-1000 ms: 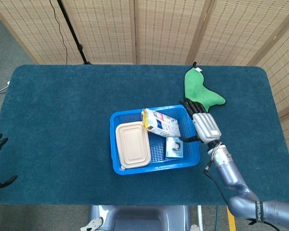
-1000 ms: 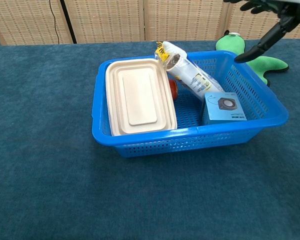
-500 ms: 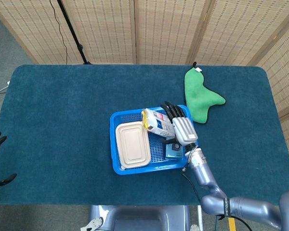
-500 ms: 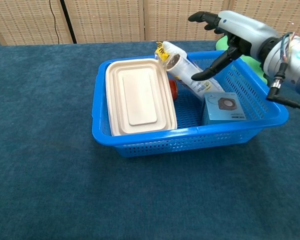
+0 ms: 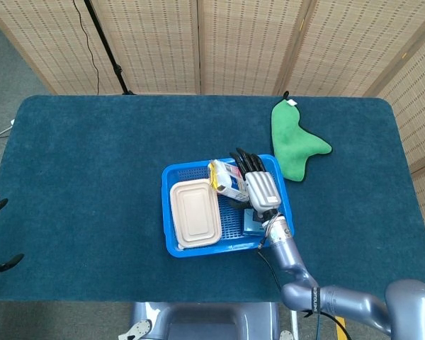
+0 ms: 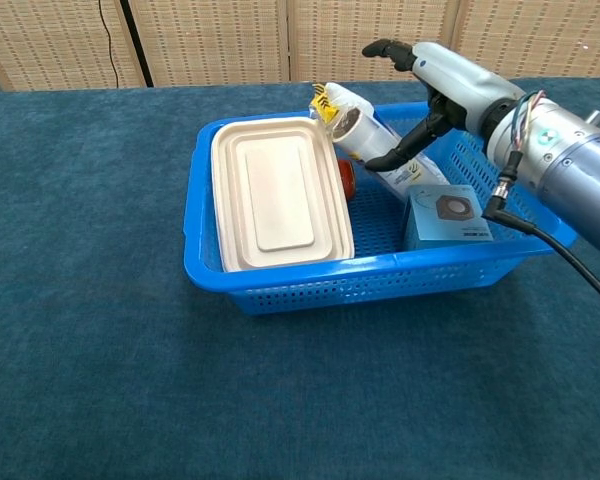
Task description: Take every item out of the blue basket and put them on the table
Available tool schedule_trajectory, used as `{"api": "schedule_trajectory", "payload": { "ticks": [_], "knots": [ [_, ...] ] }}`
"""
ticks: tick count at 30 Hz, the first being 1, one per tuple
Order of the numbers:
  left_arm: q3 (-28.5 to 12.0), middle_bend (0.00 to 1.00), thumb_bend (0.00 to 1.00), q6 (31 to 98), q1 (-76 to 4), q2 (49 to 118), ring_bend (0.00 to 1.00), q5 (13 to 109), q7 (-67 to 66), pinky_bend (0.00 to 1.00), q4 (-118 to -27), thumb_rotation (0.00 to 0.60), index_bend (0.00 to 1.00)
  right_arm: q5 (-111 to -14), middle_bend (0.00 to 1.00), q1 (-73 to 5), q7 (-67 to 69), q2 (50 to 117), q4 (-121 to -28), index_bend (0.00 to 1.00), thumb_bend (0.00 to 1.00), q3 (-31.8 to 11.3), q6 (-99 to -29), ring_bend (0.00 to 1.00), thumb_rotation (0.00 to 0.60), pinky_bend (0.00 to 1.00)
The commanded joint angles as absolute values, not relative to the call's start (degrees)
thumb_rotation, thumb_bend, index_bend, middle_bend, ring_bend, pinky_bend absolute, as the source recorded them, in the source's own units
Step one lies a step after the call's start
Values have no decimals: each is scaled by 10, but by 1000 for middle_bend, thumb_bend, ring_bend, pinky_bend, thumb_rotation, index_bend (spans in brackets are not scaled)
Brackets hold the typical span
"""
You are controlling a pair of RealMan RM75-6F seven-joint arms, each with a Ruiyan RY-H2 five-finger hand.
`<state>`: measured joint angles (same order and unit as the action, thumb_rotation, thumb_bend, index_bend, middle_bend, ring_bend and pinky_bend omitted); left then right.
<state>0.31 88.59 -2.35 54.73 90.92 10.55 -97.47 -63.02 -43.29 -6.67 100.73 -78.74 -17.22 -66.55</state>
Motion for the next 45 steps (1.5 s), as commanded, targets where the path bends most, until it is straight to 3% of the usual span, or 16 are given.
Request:
{"api": "schedule_trajectory", "payload": {
  "ticks": [1,17,19,21,24,25,27,29,31,37,45],
  "knots": [
    [3,0,22,882,-25,550,0,908,95,0,-978,600,0,-636,0,-434,-50,1019,-774,0,0,-180,-662,0,600,0],
    [2,0,22,881,-25,552,0,904,93,0,-980,600,0,-641,0,-443,-58,1077,-713,0,0,-188,-661,0,600,26],
    [1,0,22,882,-25,551,0,903,99,0,-978,600,0,-650,8,-447,-55,1094,-684,21,0,-195,-675,0,600,119],
    [0,0,21,880,-25,551,0,901,101,0,-977,600,0,-661,69,-450,-48,1112,-649,110,0,-196,-689,47,600,267],
    [1,0,21,877,-27,551,0,901,100,0,-978,600,0,-678,273,-455,-27,1129,-608,324,12,-193,-691,293,600,510],
    [1,0,21,877,-27,551,0,902,100,0,-978,600,0,-685,337,-457,-16,1135,-595,384,62,-194,-694,361,600,573],
    [1,0,21,878,-26,550,0,903,100,0,-979,600,0,-697,471,-459,4,1144,-574,515,307,-195,-703,491,600,689],
    [1,0,21,881,-25,550,0,903,101,0,-978,600,0,-711,536,-461,23,1151,-556,589,516,-197,-716,555,600,744],
    [0,0,21,882,-24,550,0,901,104,0,-976,600,0,-727,563,-462,45,1152,-544,621,623,-199,-732,581,600,776],
    [-1,0,21,881,-24,548,0,899,110,0,-975,600,0,-773,573,-460,75,1119,-575,635,679,-208,-785,590,600,792],
    [4,0,21,888,-21,550,0,911,106,0,-977,600,0,-803,573,-470,40,1015,-696,632,687,-271,-829,590,600,792]
  ]
}}
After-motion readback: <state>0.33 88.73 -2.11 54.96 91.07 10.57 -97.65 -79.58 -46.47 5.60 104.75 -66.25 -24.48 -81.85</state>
